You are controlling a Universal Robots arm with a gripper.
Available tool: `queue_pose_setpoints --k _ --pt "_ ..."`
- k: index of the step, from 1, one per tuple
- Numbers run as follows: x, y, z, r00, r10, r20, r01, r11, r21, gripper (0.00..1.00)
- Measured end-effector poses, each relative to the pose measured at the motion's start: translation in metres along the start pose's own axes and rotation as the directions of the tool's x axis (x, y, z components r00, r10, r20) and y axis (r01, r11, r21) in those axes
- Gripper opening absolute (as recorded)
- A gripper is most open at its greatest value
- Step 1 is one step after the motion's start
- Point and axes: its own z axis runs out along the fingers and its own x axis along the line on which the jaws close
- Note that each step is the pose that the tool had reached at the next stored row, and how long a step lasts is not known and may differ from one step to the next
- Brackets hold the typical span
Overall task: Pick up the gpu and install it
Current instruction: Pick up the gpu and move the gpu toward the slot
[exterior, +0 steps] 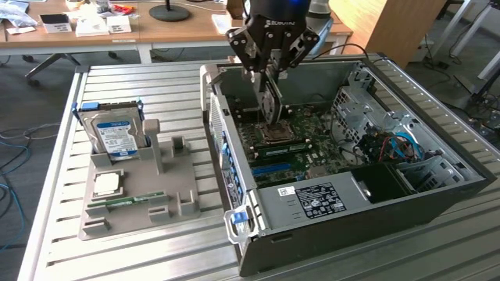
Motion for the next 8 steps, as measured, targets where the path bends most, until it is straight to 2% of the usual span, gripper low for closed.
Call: queue_pose_setpoints --k 8 --pt "-0.026 0.0008 0.0006 1.0 0.0 0.0 0.0 1.0 0.0001 0.27"
